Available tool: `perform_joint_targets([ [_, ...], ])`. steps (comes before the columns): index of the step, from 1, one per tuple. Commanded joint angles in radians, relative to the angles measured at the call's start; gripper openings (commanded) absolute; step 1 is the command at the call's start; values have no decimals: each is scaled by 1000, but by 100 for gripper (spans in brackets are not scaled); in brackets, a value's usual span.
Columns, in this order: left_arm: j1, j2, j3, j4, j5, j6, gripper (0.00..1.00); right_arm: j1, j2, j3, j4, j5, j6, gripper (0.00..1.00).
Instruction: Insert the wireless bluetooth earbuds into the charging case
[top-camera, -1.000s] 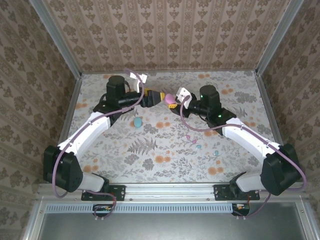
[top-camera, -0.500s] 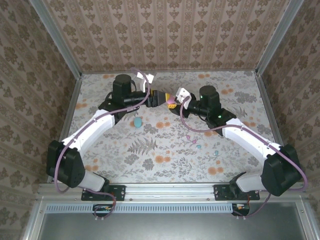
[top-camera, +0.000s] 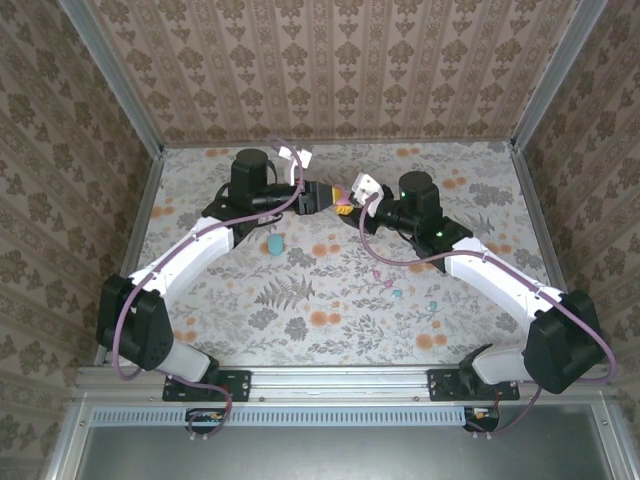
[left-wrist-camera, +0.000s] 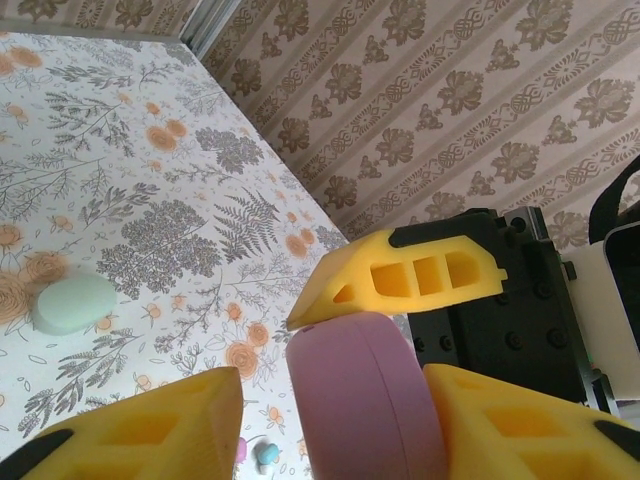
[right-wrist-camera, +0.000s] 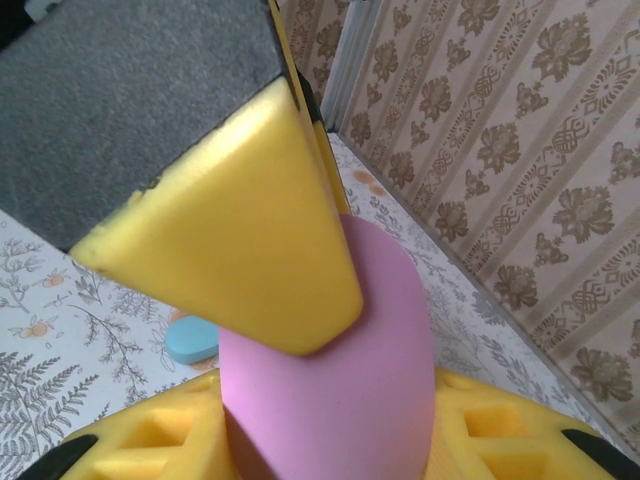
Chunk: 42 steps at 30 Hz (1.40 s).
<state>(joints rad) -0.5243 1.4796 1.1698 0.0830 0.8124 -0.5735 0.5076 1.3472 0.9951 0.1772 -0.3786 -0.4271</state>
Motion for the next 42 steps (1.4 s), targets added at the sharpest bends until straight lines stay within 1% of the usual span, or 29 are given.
perform_joint_targets([
  [1, -8, 8, 39, 8, 12, -3, 45, 15, -31, 22, 37, 44, -12, 40],
  [6, -4, 11, 50, 11, 3, -30, 26, 20, -45, 15, 37, 44, -15, 43],
  [8, 5, 12, 50, 28, 7, -78, 25, 19, -60, 4, 48, 42, -9, 46],
  [9, 13, 12, 47, 60, 23, -124, 24, 19, -70, -5, 55, 41, -5, 49],
  [12, 44, 0, 35, 120, 29, -227, 21, 13, -104, -40, 101, 35, 42, 59],
  [13, 52, -5, 29, 140, 35, -255, 21, 5, -115, -57, 134, 17, 62, 61],
  [16, 64, -18, 18, 215, 54, -342, 20, -51, -138, -128, 280, -73, 173, 61],
  [17, 91, -21, 19, 236, 60, -371, 21, -81, -137, -150, 335, -128, 219, 60],
  [18, 94, -24, 21, 258, 64, -402, 20, -108, -131, -163, 389, -180, 271, 59],
  [19, 96, -25, 25, 270, 66, -423, 20, -123, -123, -173, 432, -207, 306, 59],
  [21, 96, -30, 31, 284, 67, -470, 20, -133, -104, -181, 510, -256, 339, 60],
  [23, 96, -34, 27, 319, 69, -511, 20, -132, -82, -170, 557, -274, 350, 62],
  [26, 96, -34, 48, 321, 104, -519, 21, -132, -38, -127, 582, -289, 356, 66],
  [29, 96, -44, 56, 315, 107, -516, 21, -129, 11, -76, 613, -321, 358, 66],
  [32, 96, -45, 59, 315, 119, -513, 21, -125, 65, -33, 627, -319, 348, 66],
  [35, 95, -44, 59, 320, 125, -517, 21, -116, 108, 4, 631, -345, 334, 63],
  [40, 93, -44, 63, 319, 124, -516, 21, -98, 151, 55, 601, -378, 299, 62],
  [42, 90, -44, 64, 317, 126, -514, 21, -93, 166, 67, 593, -379, 294, 56],
])
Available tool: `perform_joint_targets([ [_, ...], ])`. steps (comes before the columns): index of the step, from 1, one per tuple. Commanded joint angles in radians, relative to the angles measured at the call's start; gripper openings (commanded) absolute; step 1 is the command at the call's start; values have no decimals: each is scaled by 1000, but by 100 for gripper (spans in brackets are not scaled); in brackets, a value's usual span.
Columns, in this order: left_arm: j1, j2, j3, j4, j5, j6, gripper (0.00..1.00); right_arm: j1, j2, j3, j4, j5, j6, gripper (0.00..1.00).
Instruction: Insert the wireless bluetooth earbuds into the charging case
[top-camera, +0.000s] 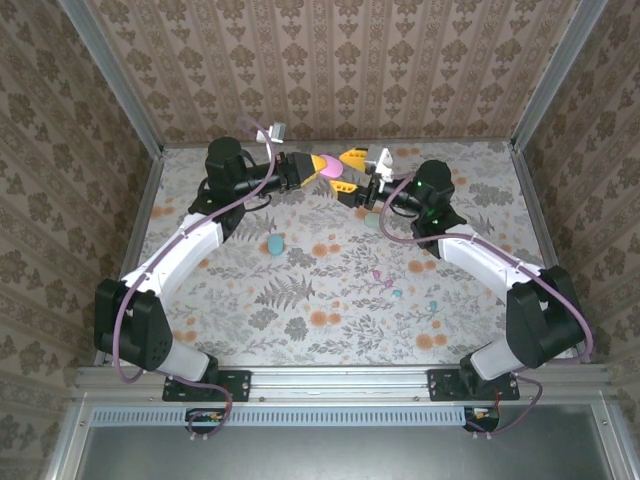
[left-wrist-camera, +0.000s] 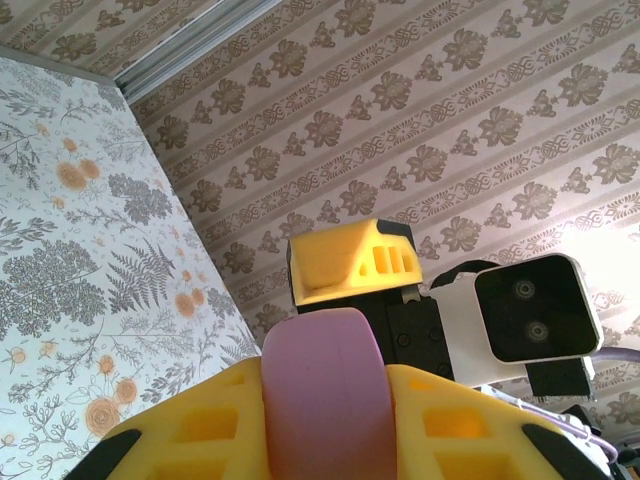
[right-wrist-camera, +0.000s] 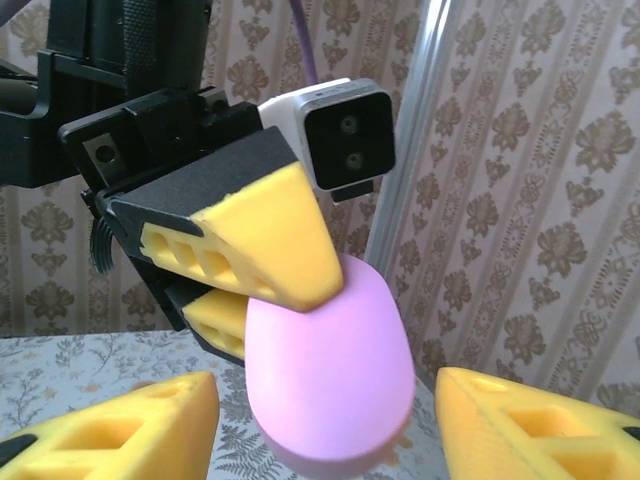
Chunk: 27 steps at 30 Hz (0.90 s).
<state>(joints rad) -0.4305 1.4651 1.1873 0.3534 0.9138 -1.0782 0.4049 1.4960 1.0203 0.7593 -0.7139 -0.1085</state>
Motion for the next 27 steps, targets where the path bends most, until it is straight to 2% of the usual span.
perform_joint_targets([
  [1, -3, -29, 46, 46, 25, -8, 21, 10, 22, 46, 13, -48, -21, 55],
  [4, -2, -31, 50, 30, 27, 6, 21, 11, 31, 51, 13, -53, -19, 48],
  [15, -3, -28, 54, 24, 38, 11, 20, 11, 30, 46, 5, -34, -27, 51],
  [23, -5, -28, 52, 17, 35, 18, 20, 13, 26, 44, 18, -22, -10, 46],
  [27, -6, -29, 52, 9, 32, 26, 20, 12, 20, 46, 12, -27, 0, 51],
])
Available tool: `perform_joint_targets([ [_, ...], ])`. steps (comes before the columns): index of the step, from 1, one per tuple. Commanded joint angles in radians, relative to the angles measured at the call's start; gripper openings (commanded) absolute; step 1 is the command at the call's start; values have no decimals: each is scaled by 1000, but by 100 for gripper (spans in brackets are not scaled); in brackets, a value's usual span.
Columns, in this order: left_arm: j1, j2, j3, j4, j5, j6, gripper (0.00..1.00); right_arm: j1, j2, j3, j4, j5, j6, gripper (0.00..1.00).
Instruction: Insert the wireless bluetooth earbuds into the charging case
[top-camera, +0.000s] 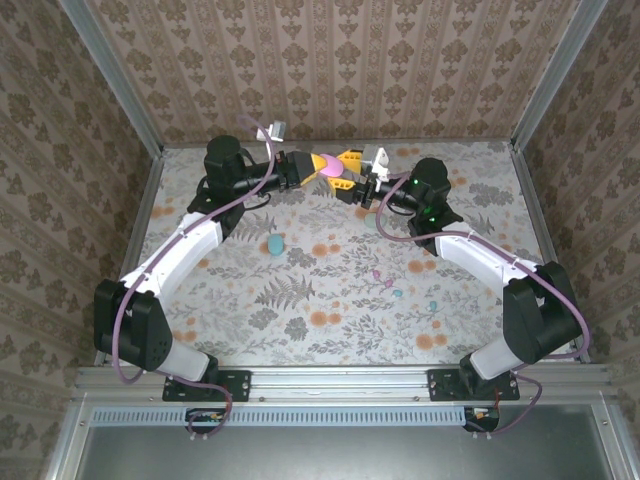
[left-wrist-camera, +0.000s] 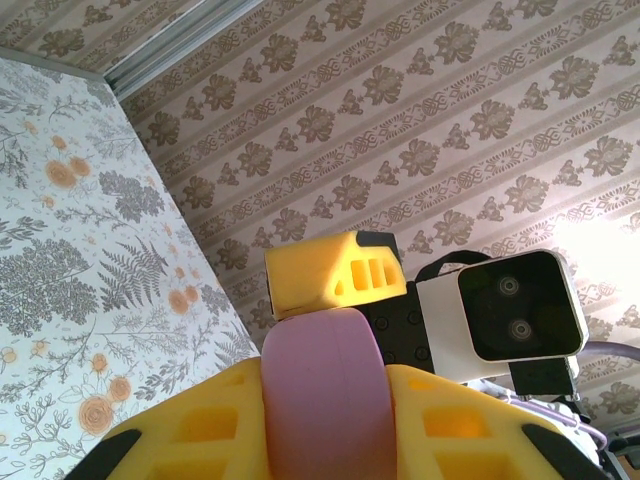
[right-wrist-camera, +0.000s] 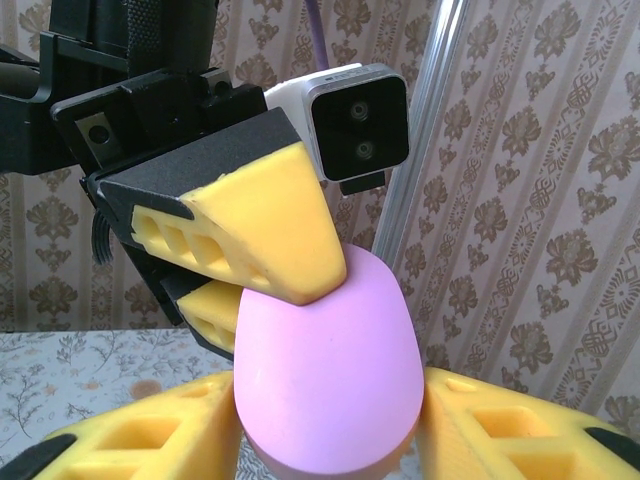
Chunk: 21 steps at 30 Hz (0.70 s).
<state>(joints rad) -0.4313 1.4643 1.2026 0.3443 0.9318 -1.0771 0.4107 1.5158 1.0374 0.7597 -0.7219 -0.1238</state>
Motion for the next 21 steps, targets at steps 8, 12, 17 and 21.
perform_joint_targets([
  [8, -5, -36, 41, -12, 13, 50, 20, 8, -1, 26, 20, 2, 25, 54],
  [12, -5, -35, 42, -13, 13, 52, 20, 8, -2, 23, 27, 6, 29, 53],
  [17, -5, -38, 43, -21, 15, 57, 20, 6, 5, 22, 35, 6, 37, 44],
  [21, -4, -41, 37, -29, 8, 84, 36, 4, 6, 24, 24, -19, 66, 38],
])
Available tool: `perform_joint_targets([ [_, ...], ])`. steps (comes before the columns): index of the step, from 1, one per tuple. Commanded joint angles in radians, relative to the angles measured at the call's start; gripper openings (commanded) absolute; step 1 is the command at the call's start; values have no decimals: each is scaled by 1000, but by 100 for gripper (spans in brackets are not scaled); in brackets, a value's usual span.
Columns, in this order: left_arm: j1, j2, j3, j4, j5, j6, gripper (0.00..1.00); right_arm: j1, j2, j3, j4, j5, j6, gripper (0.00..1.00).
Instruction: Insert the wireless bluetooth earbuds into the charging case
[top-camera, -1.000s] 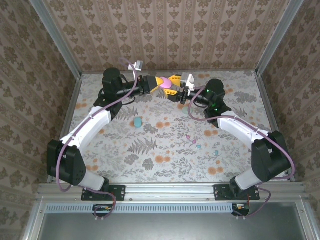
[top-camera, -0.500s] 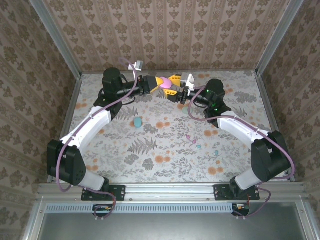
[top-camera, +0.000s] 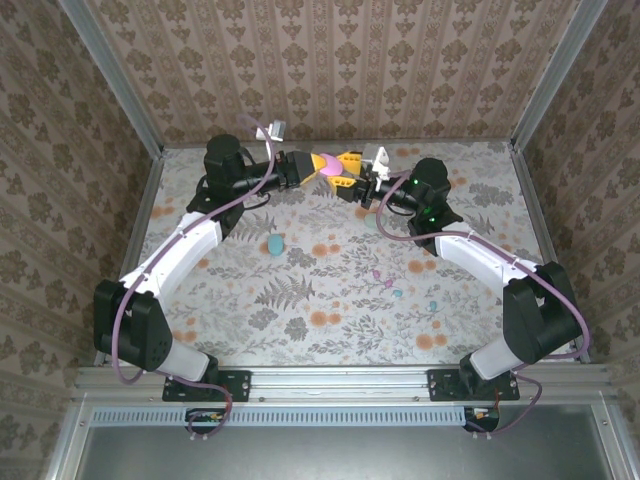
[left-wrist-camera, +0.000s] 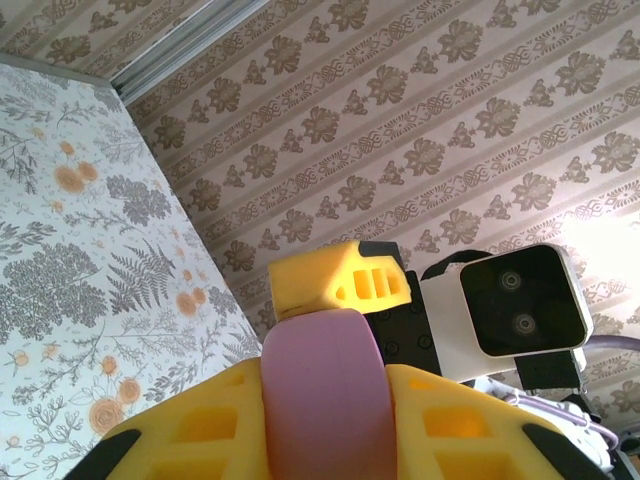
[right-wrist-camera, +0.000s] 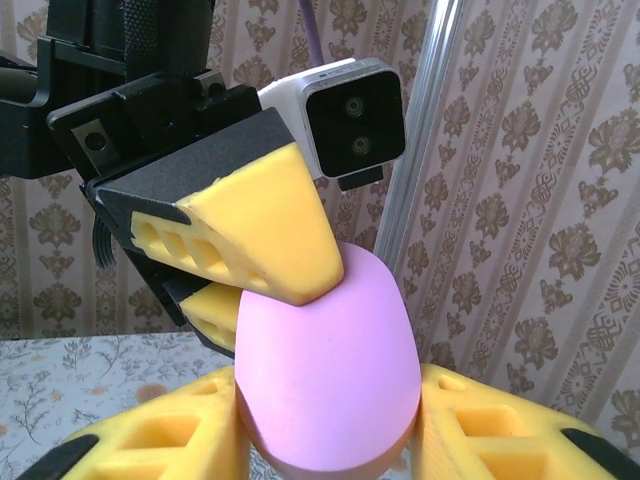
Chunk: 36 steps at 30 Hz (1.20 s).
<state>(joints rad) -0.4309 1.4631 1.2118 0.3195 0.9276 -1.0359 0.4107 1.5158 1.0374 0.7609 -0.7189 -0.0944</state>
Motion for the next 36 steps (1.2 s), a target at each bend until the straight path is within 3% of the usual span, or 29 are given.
perform_joint_targets([
  [1, -5, -43, 25, -9, 7, 60, 42, 2, 2, 26, 13, -35, 42, 38],
  [3, -2, -63, 18, -29, -12, 124, 61, -1, -6, 39, -38, -64, 54, 36],
  [6, -2, -109, 6, -87, -39, 295, 73, -18, -11, 90, -194, -143, 101, 37],
  [9, -5, -179, -53, -90, -55, 522, 80, -29, -13, 120, -292, -221, 136, 35],
  [14, -15, -313, -239, 42, -50, 906, 84, -36, -32, 118, -319, -313, 182, 35],
  [17, -9, -318, -259, -3, -21, 1005, 82, -36, -49, 118, -339, -350, 185, 35],
  [21, -14, -264, -232, -40, 45, 1008, 80, -36, -64, 110, -342, -382, 182, 35],
  [29, -32, -244, -243, -19, 62, 1036, 80, -35, -82, 101, -393, -406, 133, 35],
  [33, -58, -216, -222, -33, 96, 1021, 62, -29, -89, 92, -393, -425, 109, 36],
  [36, -68, -204, -213, -32, 109, 1015, 61, -27, -89, 92, -406, -421, 93, 36],
])
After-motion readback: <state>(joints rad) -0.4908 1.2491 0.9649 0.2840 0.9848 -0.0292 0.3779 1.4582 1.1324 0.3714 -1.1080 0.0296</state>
